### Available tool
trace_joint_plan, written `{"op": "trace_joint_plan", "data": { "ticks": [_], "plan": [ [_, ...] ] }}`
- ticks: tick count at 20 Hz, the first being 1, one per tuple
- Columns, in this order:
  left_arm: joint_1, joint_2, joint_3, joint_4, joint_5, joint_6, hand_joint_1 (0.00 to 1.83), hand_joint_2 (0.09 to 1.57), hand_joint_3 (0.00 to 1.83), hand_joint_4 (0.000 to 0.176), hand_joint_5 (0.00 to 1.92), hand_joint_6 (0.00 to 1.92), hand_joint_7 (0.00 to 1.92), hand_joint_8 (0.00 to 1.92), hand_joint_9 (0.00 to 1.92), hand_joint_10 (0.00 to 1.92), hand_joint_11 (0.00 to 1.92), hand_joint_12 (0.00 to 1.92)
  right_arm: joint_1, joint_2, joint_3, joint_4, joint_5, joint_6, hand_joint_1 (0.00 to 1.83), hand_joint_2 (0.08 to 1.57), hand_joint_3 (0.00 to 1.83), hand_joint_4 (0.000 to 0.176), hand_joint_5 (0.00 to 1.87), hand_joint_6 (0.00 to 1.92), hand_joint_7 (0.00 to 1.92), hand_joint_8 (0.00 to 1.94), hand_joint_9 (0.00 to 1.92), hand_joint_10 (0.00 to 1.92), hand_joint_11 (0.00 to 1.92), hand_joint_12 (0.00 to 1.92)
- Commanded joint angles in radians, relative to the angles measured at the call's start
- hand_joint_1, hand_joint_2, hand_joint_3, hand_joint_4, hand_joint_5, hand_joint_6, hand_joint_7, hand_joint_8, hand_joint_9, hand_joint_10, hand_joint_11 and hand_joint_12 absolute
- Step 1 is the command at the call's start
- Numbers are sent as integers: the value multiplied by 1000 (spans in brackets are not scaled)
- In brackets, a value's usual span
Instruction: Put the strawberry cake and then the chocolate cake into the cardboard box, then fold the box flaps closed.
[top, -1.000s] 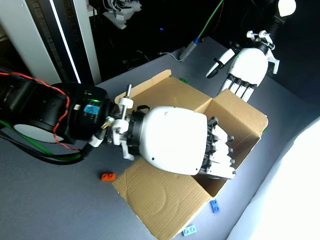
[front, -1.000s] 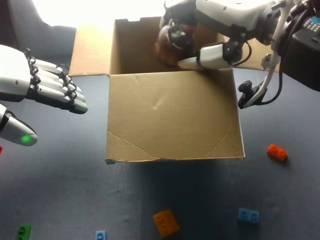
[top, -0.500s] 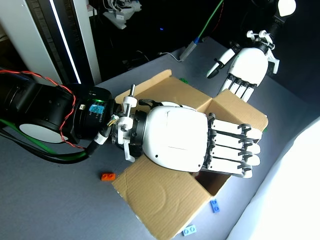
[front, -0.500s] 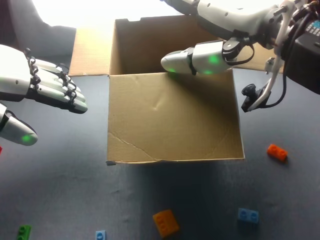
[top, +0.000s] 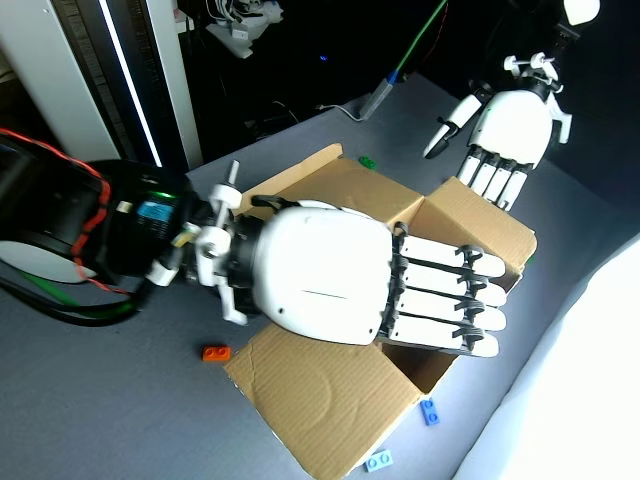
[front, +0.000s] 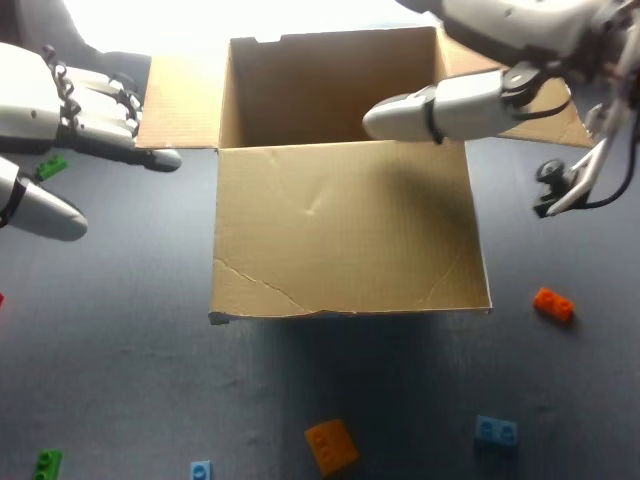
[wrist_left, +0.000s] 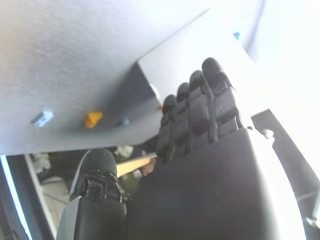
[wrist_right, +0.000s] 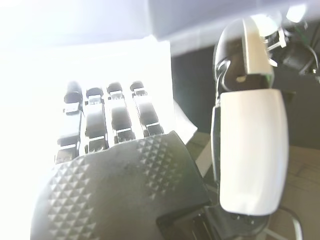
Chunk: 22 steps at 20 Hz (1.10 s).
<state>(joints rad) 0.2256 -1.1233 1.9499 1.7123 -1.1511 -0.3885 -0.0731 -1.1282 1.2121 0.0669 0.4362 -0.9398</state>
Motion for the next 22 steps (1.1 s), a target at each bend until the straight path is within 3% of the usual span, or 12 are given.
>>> {"op": "trace_joint_plan", "data": {
  "ticks": [1,5,8,12,15,19,22],
  "plan": [
    [-18,7,10,-87,-7,2,0,1301,0,0,107,1,143,1,146,3,0,521,23,27,-8,4,130,9,335,1037,11,14,10,3,60,4,52,11,0,272],
    [-69,7,16,-87,-2,-7,0,1297,0,0,118,1,159,1,169,4,0,575,35,97,-31,4,128,10,108,1119,21,0,44,10,63,1,41,2,0,16],
    [-131,7,17,-64,0,-23,0,1295,0,0,122,0,171,1,183,4,0,627,31,160,-49,24,122,9,1,1181,41,0,41,6,62,0,24,0,0,0],
    [-201,7,10,-33,6,-28,0,1292,0,0,147,6,179,2,187,3,0,623,-6,299,-110,164,73,-10,0,1210,46,0,27,0,44,0,10,0,0,0],
    [-222,7,-10,-20,15,-36,0,1293,0,0,125,0,166,0,167,0,0,568,-118,415,-189,278,135,-6,0,1242,53,0,34,3,32,3,4,2,0,0],
    [-243,8,-37,-9,27,-49,0,1284,0,0,118,0,163,3,166,2,0,569,-219,432,-182,303,172,-30,0,1286,28,0,60,7,44,2,11,0,0,0],
    [-266,9,-66,0,40,-57,0,1282,0,0,116,0,161,1,167,3,0,569,-359,422,-178,310,252,-30,0,1284,23,0,57,6,53,5,3,0,0,0]
  ]
}}
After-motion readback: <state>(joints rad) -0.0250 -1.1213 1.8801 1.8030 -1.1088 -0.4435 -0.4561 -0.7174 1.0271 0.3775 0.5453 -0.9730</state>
